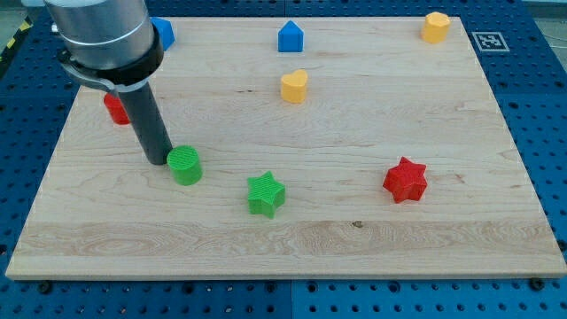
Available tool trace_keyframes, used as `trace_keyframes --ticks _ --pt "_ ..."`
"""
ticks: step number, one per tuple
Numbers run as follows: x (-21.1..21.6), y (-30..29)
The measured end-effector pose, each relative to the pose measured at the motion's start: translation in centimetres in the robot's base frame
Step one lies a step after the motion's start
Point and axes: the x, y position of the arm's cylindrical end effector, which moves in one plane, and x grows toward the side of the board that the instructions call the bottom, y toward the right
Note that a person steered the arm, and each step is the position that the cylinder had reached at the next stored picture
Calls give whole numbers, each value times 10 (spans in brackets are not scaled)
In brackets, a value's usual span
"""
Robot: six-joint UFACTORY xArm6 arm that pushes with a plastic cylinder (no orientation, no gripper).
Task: Push the green circle to the center of the board
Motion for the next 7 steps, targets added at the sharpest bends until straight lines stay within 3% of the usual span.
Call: trace_keyframes --ticks 3,7 --pt "56 5" --pt "56 16"
